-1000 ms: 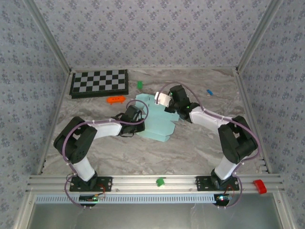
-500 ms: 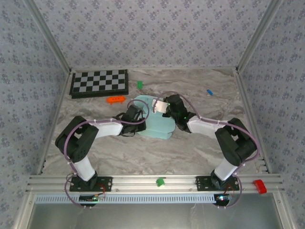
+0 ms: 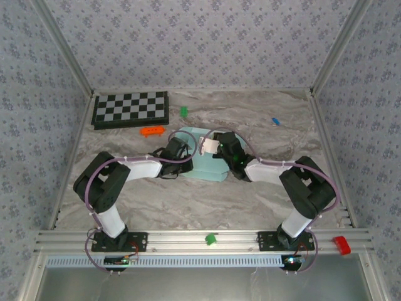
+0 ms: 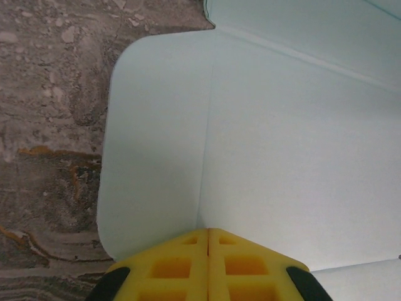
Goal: Fold the paper box
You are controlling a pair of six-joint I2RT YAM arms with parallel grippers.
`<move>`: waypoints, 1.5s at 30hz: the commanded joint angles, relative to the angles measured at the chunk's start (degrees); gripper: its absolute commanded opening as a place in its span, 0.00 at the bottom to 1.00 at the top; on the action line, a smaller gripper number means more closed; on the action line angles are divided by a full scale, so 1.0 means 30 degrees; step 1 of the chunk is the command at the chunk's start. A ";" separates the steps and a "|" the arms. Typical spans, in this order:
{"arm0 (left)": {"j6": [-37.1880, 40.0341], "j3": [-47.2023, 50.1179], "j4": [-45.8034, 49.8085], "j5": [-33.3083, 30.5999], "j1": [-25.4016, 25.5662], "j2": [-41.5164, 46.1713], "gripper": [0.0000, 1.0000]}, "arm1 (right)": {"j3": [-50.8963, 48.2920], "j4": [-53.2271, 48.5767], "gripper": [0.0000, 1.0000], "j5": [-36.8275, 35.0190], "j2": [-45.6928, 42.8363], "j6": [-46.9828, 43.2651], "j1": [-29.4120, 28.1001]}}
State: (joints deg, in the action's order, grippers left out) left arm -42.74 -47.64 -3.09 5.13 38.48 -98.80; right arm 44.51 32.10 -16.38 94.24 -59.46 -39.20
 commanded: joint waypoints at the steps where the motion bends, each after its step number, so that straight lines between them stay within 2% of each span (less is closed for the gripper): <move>1: 0.0028 -0.0196 0.0233 0.0786 0.0391 -0.0550 0.08 | -0.0461 0.0384 0.00 0.0303 0.0258 -0.0010 -0.0349; 10: 0.0323 -0.0263 0.0064 0.0827 0.0514 -0.0140 0.11 | -0.0744 0.0930 0.00 0.0130 0.0356 -0.0113 -0.0352; 16: 0.1043 -0.0380 0.1395 -0.0495 0.0513 0.1558 0.24 | -0.0461 0.0744 0.00 0.0372 0.0344 -0.0568 -0.0175; 20: 0.1826 -0.0346 0.2605 -0.1971 0.0531 0.2945 0.35 | -0.0380 0.0873 0.00 0.0740 0.0343 -0.0738 0.0006; 26: 0.3051 -0.0382 0.4722 -0.4214 0.0155 0.5173 0.45 | 0.0039 0.0380 0.00 0.1349 0.0373 -0.0772 0.0275; 31: 0.4508 -0.0382 0.6336 -0.5140 -0.1896 0.6763 0.54 | 0.0360 -0.0161 0.00 0.2177 0.0286 -0.0852 0.0512; 35: 0.5894 -0.0447 0.6985 -0.4663 -0.4361 0.7867 0.60 | 0.0823 -0.1225 0.00 0.2815 0.0231 -0.0910 0.0763; 38: 0.6370 -0.0364 0.7037 -0.4174 -0.6179 0.8299 0.69 | 0.1088 -0.1717 0.00 0.3308 0.0193 -0.0862 0.0899; 40: 0.6570 -0.0541 0.7190 -0.3508 -0.7203 0.8045 0.70 | 0.1238 -0.1937 0.00 0.3475 0.0236 -0.0881 0.0960; 45: 0.6950 -0.1136 0.6969 -0.2270 -0.7963 0.6804 0.70 | 0.1455 -0.2357 0.00 0.4098 0.0199 -0.0942 0.0998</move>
State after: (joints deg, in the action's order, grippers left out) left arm -24.14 -48.21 16.86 -5.30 14.83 -76.55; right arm 47.35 27.97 -6.59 94.39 -62.00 -36.38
